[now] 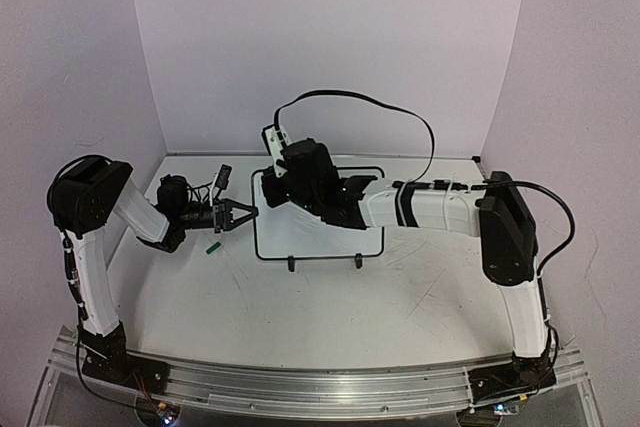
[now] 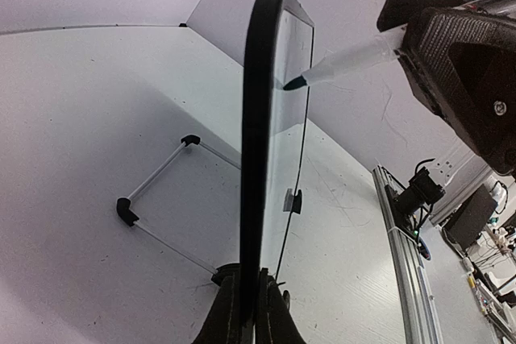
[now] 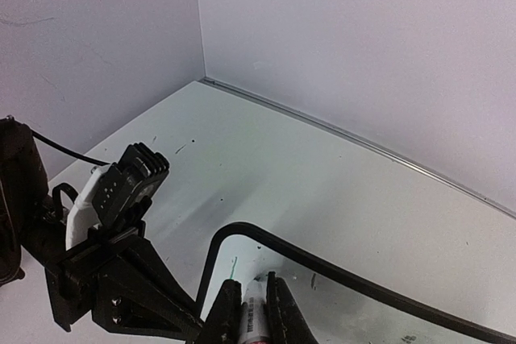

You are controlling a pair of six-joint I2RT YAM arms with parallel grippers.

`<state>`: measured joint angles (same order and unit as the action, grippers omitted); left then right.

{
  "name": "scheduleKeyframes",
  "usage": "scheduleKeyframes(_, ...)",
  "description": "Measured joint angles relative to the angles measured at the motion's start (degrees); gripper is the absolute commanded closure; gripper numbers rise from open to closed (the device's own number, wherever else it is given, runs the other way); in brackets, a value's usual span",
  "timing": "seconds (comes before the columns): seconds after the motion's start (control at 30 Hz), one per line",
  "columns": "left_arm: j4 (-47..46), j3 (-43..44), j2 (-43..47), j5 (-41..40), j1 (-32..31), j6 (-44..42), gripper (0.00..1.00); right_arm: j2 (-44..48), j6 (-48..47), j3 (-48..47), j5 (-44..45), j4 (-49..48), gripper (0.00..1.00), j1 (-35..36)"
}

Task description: Write a sentence on the whiteboard

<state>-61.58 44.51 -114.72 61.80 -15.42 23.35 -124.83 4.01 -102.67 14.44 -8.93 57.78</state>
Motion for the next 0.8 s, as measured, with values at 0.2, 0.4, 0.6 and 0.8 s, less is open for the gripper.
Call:
scheduleKeyframes(0.2,0.02,0.00,0.00,-0.07,0.00,0.00,1.00,-0.70,0.95,0.00,-0.79,-0.05,1.00,0.01)
scheduleKeyframes(0.4,0.04,0.00,0.00,-0.09,0.00,0.00,1.00,-1.43,1.77,0.00,-1.72,-0.02,1.00,0.22)
scheduleKeyframes(0.6,0.04,0.00,0.00,-0.09,0.00,0.00,1.00,-1.51,2.04,0.00,-1.93,-0.02,1.00,0.26)
scheduleKeyframes(0.8,0.04,0.00,0.00,-0.09,0.00,0.00,1.00,-1.51,2.04,0.00,-1.80,0.00,1.00,0.26)
